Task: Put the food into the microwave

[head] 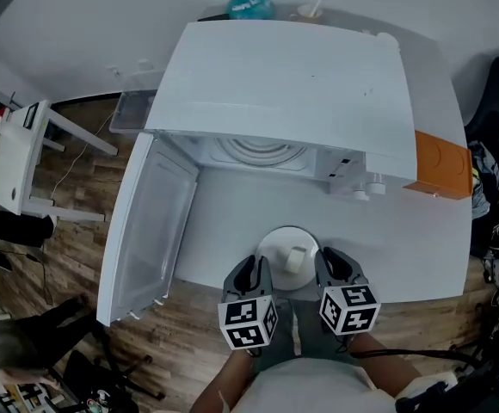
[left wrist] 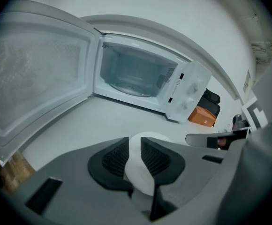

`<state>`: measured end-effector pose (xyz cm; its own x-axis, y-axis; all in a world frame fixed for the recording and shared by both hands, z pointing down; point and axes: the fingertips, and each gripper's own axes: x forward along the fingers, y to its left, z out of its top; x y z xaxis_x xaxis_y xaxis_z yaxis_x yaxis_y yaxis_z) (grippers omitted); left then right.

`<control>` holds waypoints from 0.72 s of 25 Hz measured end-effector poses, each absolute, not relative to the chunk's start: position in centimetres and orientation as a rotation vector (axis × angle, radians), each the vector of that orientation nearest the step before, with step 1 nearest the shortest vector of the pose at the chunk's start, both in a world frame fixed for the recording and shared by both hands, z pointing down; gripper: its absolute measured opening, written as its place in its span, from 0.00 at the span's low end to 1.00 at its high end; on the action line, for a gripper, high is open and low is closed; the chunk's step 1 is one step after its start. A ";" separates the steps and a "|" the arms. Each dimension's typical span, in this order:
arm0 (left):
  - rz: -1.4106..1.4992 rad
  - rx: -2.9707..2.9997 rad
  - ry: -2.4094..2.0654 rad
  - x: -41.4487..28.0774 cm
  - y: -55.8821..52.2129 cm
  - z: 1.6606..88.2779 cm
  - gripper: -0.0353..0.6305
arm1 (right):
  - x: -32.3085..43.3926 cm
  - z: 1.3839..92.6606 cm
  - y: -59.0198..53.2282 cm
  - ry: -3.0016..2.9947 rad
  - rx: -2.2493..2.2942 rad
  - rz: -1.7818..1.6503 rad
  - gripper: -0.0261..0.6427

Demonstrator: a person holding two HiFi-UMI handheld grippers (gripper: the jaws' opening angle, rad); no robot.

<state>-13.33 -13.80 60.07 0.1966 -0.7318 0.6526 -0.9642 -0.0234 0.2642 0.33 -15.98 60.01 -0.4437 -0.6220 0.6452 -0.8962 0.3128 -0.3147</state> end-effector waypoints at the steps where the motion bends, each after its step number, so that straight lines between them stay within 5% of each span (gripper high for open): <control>1: 0.450 1.800 -1.588 -13.5 -13.6 60.4 0.16 | 0.5 60.4 -15.8 -2.169 1.350 0.925 0.10; 18: 0.480 1.726 -1.523 -14.2 -12.2 64.4 0.16 | 1.2 63.9 -13.9 -2.079 1.375 0.998 0.10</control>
<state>-14.17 -12.18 64.37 0.2138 -0.6651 0.7155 -0.9552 0.0111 0.2958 1.21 -13.86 63.90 -0.4000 -0.5884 0.7027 -0.9163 0.2405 -0.3202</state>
